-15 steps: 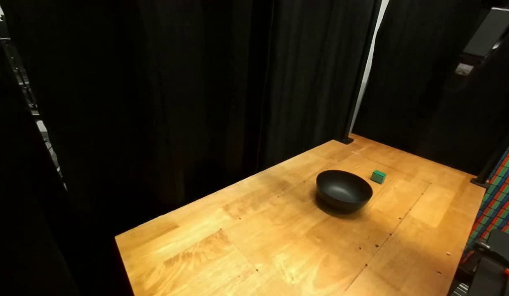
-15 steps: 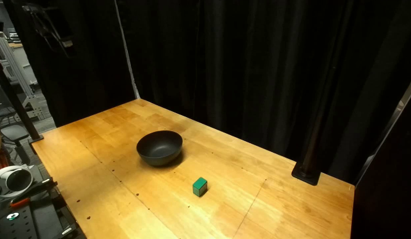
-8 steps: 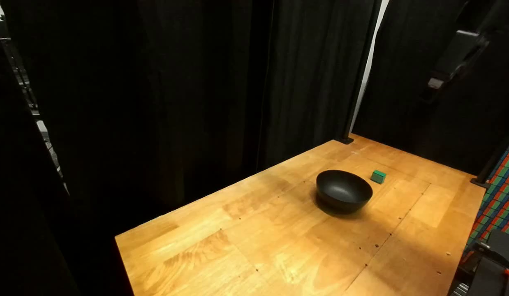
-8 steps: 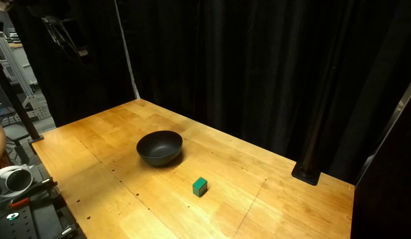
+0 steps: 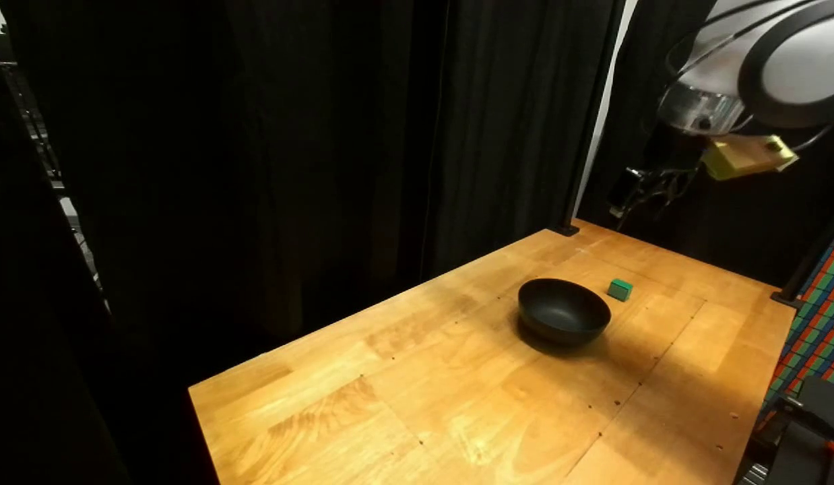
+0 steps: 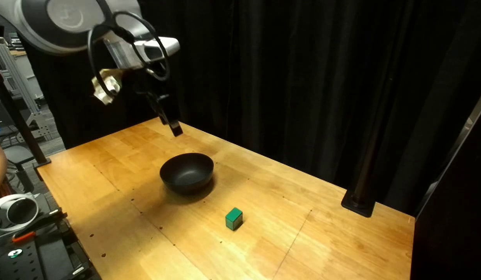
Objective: Put the green block in the bowl
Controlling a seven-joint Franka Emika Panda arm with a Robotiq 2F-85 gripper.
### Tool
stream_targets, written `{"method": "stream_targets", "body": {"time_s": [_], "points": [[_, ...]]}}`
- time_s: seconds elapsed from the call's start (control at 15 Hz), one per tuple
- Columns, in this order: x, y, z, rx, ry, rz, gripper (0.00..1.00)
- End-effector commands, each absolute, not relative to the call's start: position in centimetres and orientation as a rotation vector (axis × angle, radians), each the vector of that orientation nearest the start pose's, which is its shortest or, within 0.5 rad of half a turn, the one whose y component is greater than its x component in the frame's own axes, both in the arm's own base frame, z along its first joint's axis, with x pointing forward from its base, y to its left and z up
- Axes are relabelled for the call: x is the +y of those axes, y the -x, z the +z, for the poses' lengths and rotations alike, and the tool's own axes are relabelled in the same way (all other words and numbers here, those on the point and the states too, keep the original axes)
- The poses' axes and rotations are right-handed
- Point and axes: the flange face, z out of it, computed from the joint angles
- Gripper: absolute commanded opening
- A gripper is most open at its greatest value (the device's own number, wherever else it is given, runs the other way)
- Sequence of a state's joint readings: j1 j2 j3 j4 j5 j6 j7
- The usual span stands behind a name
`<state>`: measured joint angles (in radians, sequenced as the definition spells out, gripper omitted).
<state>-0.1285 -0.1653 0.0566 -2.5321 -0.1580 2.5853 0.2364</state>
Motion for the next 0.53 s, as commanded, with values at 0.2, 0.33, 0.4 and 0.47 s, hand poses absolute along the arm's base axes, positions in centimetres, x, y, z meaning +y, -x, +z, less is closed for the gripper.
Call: {"method": "stream_targets", "body": {"time_s": [0.2,0.33,0.4,0.47], "points": [[-12.3,-50.5,27.7,0.752,3.204,-0.326,1.0],[-14.1,-50.9,25.6,0.879,3.174,-0.322,1.0],[-14.8,-51.1,24.6,0.936,3.152,-0.325,1.0],[-15.5,-51.1,23.6,0.985,3.134,-0.328,1.0]]}}
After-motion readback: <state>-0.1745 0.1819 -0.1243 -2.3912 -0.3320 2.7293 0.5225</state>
